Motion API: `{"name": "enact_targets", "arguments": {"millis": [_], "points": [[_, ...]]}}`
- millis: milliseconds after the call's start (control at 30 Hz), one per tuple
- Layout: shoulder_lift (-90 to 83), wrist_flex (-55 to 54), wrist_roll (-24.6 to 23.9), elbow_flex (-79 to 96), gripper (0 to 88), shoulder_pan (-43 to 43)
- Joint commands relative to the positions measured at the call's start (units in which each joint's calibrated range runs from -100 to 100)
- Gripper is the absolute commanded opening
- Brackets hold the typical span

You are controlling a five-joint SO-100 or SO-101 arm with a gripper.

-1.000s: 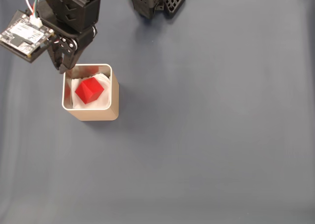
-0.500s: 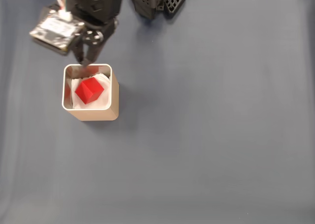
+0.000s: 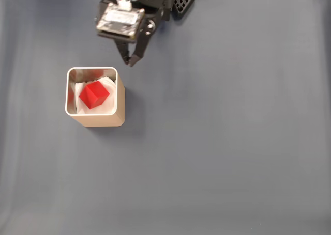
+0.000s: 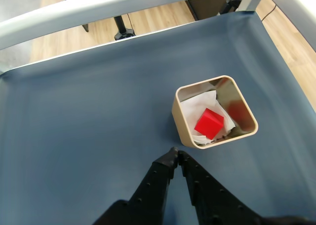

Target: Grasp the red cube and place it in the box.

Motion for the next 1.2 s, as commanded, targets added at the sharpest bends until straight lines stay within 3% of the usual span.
{"name": "enact_targets", "arguments": {"millis": [0,567,1167], "points": [[-4.79,-0.17,-0.44,1.96,0.5,-1.98],[-19.42,-2.14,-0.93,22.01,0.2,-9.79],[-29.2,-4.93,-0.24,43.25,0.1,-10.08]]}}
